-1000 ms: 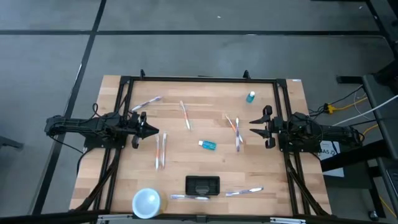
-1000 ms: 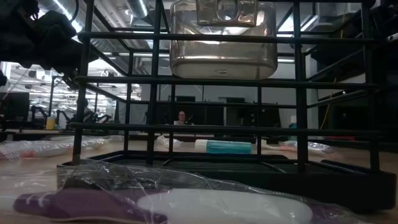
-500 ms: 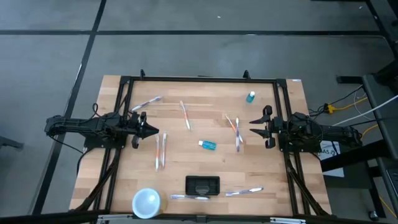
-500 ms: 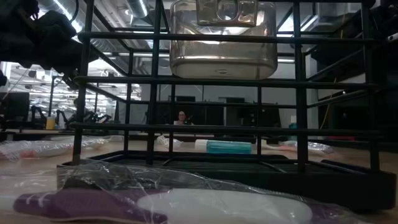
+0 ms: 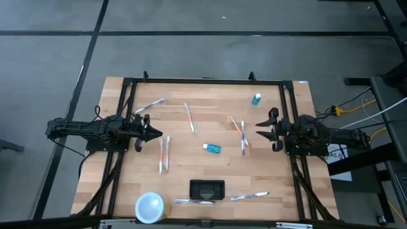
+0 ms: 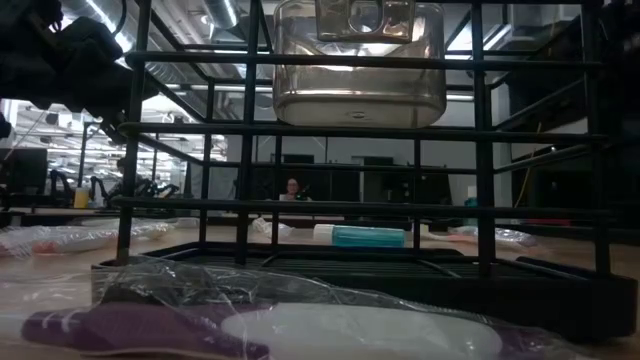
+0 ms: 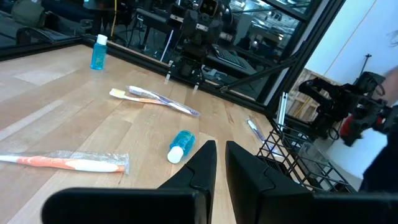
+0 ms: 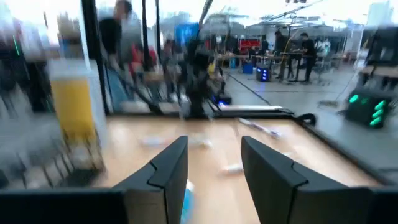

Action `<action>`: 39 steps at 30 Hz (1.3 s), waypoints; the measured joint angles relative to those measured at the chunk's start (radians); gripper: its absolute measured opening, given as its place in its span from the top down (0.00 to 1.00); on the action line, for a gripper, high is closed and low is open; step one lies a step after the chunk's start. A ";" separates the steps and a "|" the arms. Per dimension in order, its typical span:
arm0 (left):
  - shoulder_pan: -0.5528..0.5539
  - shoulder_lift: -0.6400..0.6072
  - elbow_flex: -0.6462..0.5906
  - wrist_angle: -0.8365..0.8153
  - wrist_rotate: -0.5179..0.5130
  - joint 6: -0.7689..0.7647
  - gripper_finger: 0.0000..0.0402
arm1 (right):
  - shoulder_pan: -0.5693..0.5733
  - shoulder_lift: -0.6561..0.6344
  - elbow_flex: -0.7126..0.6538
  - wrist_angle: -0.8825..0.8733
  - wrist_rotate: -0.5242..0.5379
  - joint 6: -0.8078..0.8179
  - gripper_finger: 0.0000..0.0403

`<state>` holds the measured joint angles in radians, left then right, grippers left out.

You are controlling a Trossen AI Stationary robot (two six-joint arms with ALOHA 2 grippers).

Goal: Pick & Place toothbrushing station
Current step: Put the mouthwash into the mesh organizer

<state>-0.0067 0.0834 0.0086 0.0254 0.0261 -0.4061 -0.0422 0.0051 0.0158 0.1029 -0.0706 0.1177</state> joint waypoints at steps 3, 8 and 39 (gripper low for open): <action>0.000 0.000 0.000 0.000 0.000 0.000 0.92 | 0.000 0.000 0.000 0.030 0.055 0.278 0.62; 0.000 0.000 0.000 0.000 0.000 0.000 0.92 | 0.000 0.000 0.000 0.028 0.254 0.623 0.62; -0.002 0.000 0.000 0.540 -0.176 -0.296 0.92 | 0.127 0.222 0.182 0.773 0.021 0.419 0.62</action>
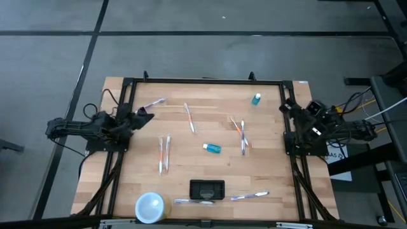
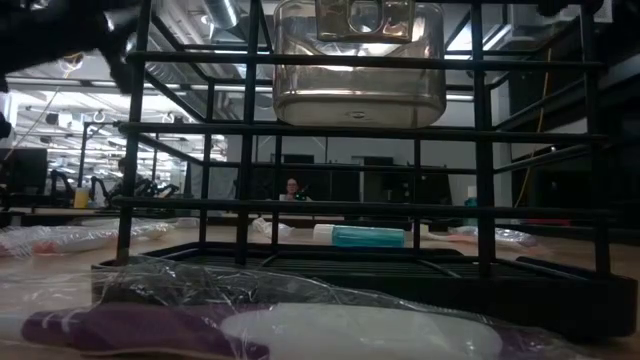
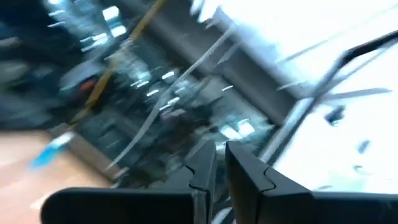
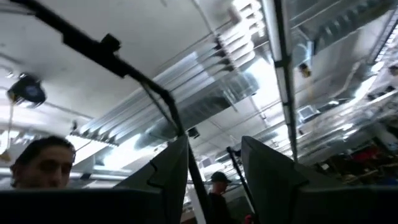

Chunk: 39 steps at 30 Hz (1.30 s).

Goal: Pick & Place toothbrushing station
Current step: Put the mouthwash into the mesh organizer

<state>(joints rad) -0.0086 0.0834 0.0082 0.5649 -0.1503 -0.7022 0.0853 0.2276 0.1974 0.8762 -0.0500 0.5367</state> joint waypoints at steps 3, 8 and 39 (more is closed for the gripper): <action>0.001 -0.001 0.000 0.096 0.011 0.007 0.92 | 0.000 0.034 0.057 -0.002 0.012 -0.093 0.62; 0.001 0.007 0.030 0.127 -0.014 0.119 0.92 | -0.001 0.083 0.129 -0.005 -0.009 -0.032 0.62; 0.038 0.822 1.035 -0.629 -0.261 0.312 0.89 | -0.142 0.868 1.243 -2.267 0.349 0.342 0.62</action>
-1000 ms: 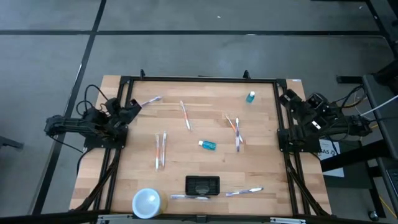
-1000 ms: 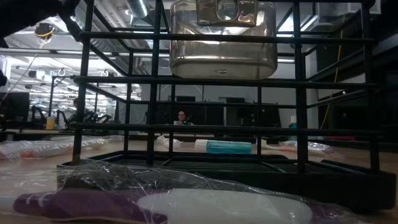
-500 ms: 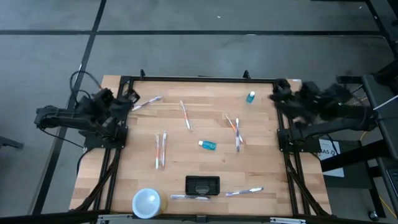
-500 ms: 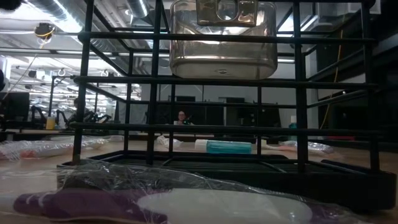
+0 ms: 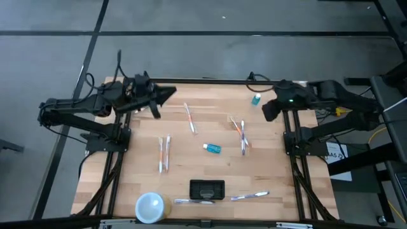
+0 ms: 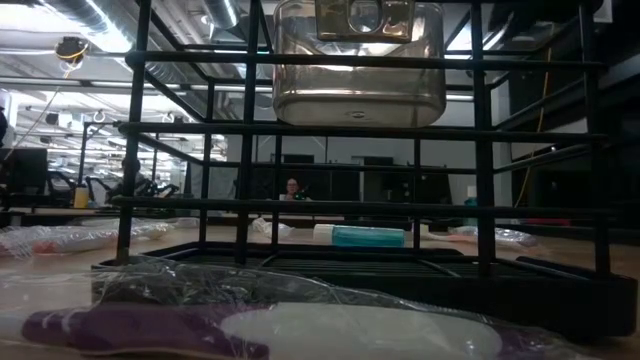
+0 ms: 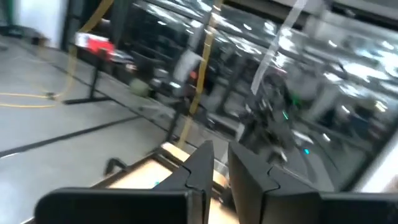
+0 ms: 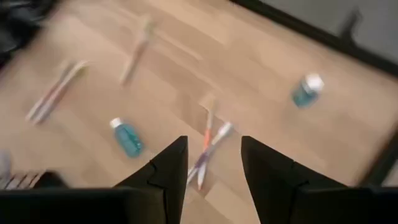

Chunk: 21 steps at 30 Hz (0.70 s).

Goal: Pick & Place toothbrushing station
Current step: Put the mouthwash into the mesh organizer

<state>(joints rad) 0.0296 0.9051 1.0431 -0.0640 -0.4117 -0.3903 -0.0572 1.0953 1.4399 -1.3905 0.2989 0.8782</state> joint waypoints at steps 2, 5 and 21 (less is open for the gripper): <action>-0.001 -0.004 0.021 -0.044 -0.043 -0.016 0.88 | -0.030 0.017 -0.014 -0.010 0.018 0.089 0.62; -0.001 -0.018 0.032 -0.107 -0.100 -0.039 0.86 | -0.084 0.034 -0.049 0.019 0.051 0.202 0.62; -0.002 -0.114 0.032 -0.347 0.045 0.096 0.88 | -0.443 0.304 -0.181 0.123 -0.103 -0.142 0.62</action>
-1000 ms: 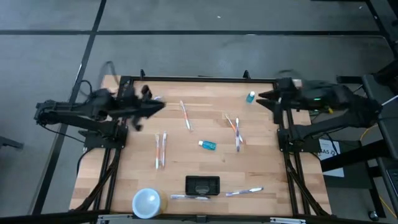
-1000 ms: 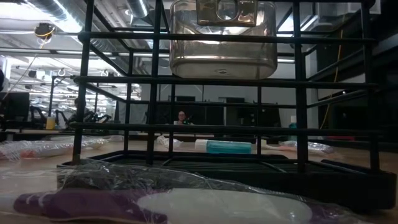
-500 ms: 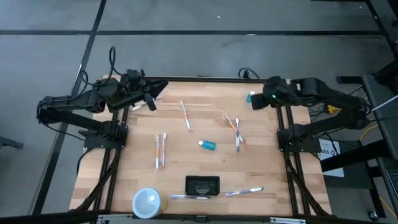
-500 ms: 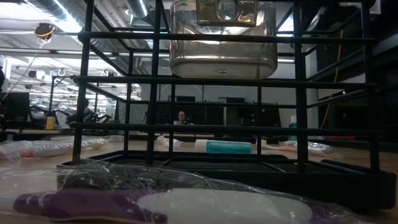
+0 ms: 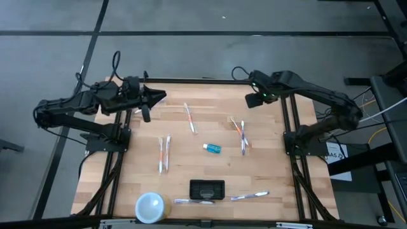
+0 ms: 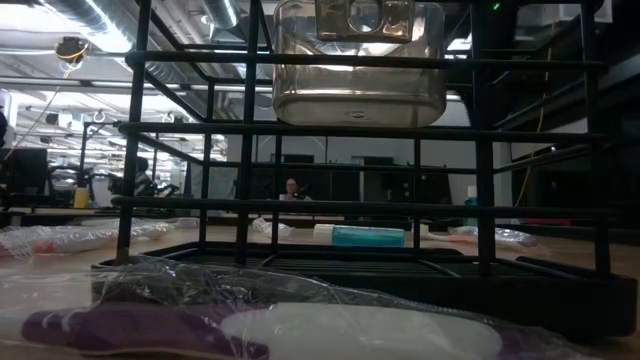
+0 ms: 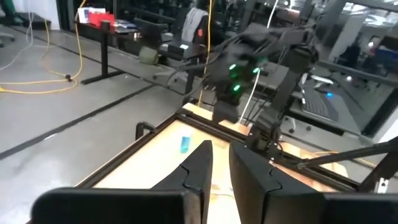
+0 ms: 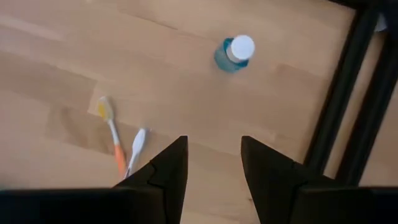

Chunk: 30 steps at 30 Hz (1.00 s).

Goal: Pick & Place toothbrushing station
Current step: Put the mouthwash into the mesh organizer

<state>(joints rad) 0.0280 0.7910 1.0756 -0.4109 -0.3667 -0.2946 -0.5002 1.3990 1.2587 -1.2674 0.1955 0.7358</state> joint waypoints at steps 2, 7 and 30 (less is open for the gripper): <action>0.000 -0.015 0.000 0.000 0.003 0.002 0.88 | -0.027 0.038 0.000 0.035 -0.009 -0.036 0.62; 0.000 -0.054 0.000 0.000 0.039 0.001 0.87 | -0.075 0.095 0.000 0.081 -0.013 -0.202 0.62; 0.000 -0.037 0.000 0.133 0.168 -0.061 0.84 | -0.273 0.235 0.001 0.123 -0.063 -0.679 0.52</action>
<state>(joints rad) 0.0284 0.7540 1.0756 -0.2776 -0.1986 -0.3552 -0.7733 1.6337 1.2594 -1.1444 0.1324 0.0571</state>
